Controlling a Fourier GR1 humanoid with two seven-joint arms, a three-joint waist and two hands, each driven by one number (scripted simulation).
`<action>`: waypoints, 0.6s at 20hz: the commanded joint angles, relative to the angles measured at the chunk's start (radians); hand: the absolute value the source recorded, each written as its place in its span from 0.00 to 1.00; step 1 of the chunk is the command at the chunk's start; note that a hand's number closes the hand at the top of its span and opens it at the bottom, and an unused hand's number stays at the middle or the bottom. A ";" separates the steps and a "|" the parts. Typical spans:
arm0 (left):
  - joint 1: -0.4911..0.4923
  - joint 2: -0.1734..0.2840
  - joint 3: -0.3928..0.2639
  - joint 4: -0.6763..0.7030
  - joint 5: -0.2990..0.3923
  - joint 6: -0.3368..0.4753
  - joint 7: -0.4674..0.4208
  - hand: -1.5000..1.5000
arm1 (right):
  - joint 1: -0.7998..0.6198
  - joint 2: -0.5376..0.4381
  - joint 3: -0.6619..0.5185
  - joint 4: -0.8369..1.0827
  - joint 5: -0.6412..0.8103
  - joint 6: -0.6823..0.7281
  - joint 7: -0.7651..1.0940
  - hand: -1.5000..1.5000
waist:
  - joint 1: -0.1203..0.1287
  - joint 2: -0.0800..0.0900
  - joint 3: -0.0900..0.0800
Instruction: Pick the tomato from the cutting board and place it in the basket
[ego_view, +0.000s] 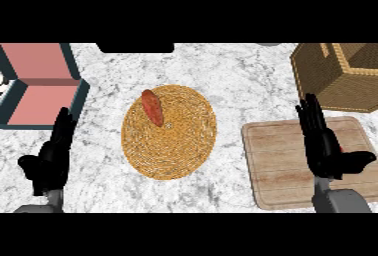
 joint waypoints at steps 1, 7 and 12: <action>-0.025 0.011 -0.002 0.050 -0.041 -0.045 -0.035 0.50 | -0.030 0.002 -0.009 0.010 0.010 0.024 0.029 1.00 | -0.007 -0.026 -0.009; -0.091 0.119 -0.028 -0.043 -0.078 -0.091 0.004 0.50 | -0.213 0.067 -0.287 -0.073 -0.166 -0.174 -0.007 1.00 | -0.128 -0.087 0.031; -0.185 0.166 -0.050 -0.072 -0.070 -0.213 0.028 0.50 | -0.391 0.221 0.035 0.024 0.106 -0.370 0.169 0.00 | 0.002 -0.028 -0.010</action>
